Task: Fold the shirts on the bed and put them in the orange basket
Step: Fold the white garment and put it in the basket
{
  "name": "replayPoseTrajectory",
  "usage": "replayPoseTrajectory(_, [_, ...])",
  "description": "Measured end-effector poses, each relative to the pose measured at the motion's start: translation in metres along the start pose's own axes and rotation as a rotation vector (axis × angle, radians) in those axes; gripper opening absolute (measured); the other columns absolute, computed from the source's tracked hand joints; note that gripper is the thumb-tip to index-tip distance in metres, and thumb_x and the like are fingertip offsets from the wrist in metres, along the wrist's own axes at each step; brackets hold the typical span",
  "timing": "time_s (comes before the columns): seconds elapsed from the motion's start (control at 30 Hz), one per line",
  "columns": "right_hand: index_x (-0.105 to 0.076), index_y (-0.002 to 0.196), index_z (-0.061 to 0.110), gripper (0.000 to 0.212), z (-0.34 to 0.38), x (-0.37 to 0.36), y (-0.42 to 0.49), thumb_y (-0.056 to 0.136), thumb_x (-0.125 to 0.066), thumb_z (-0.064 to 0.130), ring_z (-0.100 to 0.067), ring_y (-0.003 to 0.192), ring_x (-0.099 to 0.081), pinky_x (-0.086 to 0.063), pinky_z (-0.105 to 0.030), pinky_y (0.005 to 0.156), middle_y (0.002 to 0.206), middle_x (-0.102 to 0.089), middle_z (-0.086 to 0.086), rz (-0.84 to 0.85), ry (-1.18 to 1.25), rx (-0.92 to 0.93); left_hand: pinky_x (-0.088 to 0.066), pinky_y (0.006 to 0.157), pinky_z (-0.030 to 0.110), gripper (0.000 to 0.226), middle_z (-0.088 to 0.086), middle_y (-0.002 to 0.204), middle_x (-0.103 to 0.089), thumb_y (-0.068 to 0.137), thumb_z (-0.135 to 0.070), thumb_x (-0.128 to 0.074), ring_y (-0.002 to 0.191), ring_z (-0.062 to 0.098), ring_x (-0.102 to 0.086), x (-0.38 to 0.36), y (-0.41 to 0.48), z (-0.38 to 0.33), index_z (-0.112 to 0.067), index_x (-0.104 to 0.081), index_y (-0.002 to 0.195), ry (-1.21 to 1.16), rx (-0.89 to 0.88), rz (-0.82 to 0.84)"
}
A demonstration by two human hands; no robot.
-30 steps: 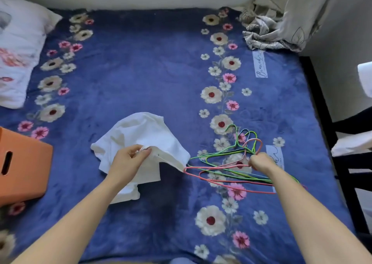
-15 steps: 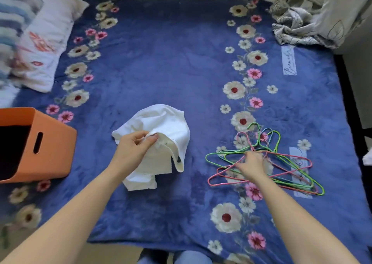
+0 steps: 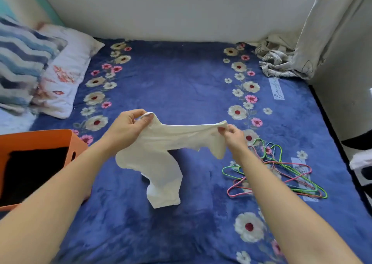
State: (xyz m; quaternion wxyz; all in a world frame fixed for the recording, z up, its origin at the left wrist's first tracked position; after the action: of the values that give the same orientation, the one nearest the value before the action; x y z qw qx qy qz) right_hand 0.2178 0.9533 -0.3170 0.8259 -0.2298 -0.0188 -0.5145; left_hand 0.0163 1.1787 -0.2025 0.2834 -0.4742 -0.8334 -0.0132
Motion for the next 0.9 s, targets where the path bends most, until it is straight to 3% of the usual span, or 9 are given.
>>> replayPoseTrajectory(0.1, [-0.055,0.096,0.001,0.021,0.083,0.001,-0.018,0.097,-0.047,0.02,-0.015,0.07,-0.043,-0.034,-0.028,0.059,0.075,-0.05,-0.003,0.032,-0.114,0.18,-0.05,0.066,0.031,0.053,0.002,0.077,-0.071,0.076,-0.074,-0.052,0.068,0.019,-0.067,0.037,0.0,-0.013,-0.025,-0.071,0.083,0.173,-0.021,0.105])
replayPoseTrajectory(0.17, [-0.051,0.091,0.003,0.019,0.138,-0.001,-0.038,0.099,-0.043,0.019,-0.014,0.063,-0.04,-0.033,-0.02,0.053,0.073,-0.046,-0.002,0.026,-0.242,0.333,-0.053,0.066,0.025,0.048,-0.004,0.077,-0.073,0.072,-0.068,-0.063,0.07,0.01,-0.07,0.052,-0.006,-0.021,-0.023,-0.073,0.086,0.279,0.04,0.29])
replayPoseTrajectory(0.27, [-0.05,0.085,0.004,0.025,0.206,0.002,-0.073,0.098,-0.049,0.024,-0.011,0.058,-0.039,-0.033,-0.021,0.051,0.067,-0.044,0.0,0.051,-0.413,0.48,-0.055,0.081,0.037,0.053,0.0,0.087,-0.075,0.053,-0.05,-0.084,0.083,0.02,-0.072,0.075,-0.021,-0.025,-0.018,-0.074,0.094,0.521,0.169,0.587])
replayPoseTrajectory(0.4, [-0.068,0.085,0.012,0.041,0.239,-0.004,-0.119,0.07,-0.078,0.049,-0.013,0.064,-0.064,-0.05,-0.026,0.06,0.074,-0.07,0.0,0.331,-0.811,0.337,-0.055,0.085,0.043,0.034,0.003,0.081,-0.075,0.054,-0.028,-0.087,0.079,0.024,-0.072,0.125,-0.02,-0.055,-0.017,-0.076,0.084,0.733,0.163,0.531])
replayPoseTrajectory(0.53, [-0.065,0.073,0.011,0.035,0.263,0.028,-0.127,0.057,-0.087,0.033,-0.024,0.064,-0.065,-0.05,-0.031,0.059,0.069,-0.068,-0.004,0.236,-1.295,0.215,-0.057,0.066,0.036,0.047,0.016,0.083,-0.074,0.038,-0.031,-0.085,0.071,0.029,-0.072,0.149,-0.03,-0.093,-0.008,-0.077,0.078,0.603,0.13,0.573])
replayPoseTrajectory(0.63, [-0.061,0.064,0.009,0.024,0.293,0.053,-0.117,0.066,-0.083,0.018,-0.019,0.056,-0.054,-0.041,-0.027,0.053,0.059,-0.057,-0.002,0.094,-1.226,0.266,-0.056,0.059,0.035,0.041,0.022,0.079,-0.072,0.044,-0.02,-0.084,0.064,0.032,-0.069,0.17,-0.02,-0.115,0.001,-0.075,0.077,0.589,0.114,0.464])
replayPoseTrajectory(0.77, [-0.066,0.083,0.01,0.013,0.291,0.065,-0.083,0.081,-0.071,0.022,-0.023,0.071,-0.058,-0.042,-0.025,0.056,0.072,-0.061,-0.005,-0.025,-1.204,0.301,-0.038,0.045,0.022,0.011,0.009,0.051,-0.056,0.055,-0.005,-0.07,0.045,0.025,-0.05,0.192,0.019,-0.125,-0.001,-0.06,0.057,0.796,0.104,0.112])
replayPoseTrajectory(0.83, [-0.065,0.087,0.016,0.011,0.281,0.068,-0.062,0.087,-0.061,0.026,-0.026,0.078,-0.061,-0.044,-0.027,0.061,0.083,-0.064,-0.008,-0.115,-1.193,0.318,-0.034,0.046,0.022,0.01,0.01,0.054,-0.05,0.071,0.0,-0.059,0.052,0.026,-0.047,0.192,0.041,-0.129,-0.002,-0.056,0.062,0.857,0.087,-0.07])
replayPoseTrajectory(0.9, [-0.06,0.078,0.02,0.016,0.276,0.072,-0.044,0.089,-0.049,0.026,-0.027,0.074,-0.066,-0.05,-0.028,0.065,0.082,-0.066,-0.008,-0.212,-1.135,0.303,-0.041,0.052,0.026,0.014,0.015,0.068,-0.054,0.082,-0.003,-0.05,0.067,0.031,-0.054,0.188,0.061,-0.132,-0.001,-0.055,0.069,0.867,0.085,-0.22])
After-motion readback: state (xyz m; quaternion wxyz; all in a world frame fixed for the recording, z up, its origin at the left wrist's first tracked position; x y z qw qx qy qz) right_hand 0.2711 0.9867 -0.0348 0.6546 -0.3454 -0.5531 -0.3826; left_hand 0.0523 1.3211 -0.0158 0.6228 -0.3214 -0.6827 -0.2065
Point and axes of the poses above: each hand's wrist, its own y-axis towards the middle knuckle, its own x-axis out of the back of the hand, z = x × y, the point moved 10 cm from there along y, towards the middle knuckle
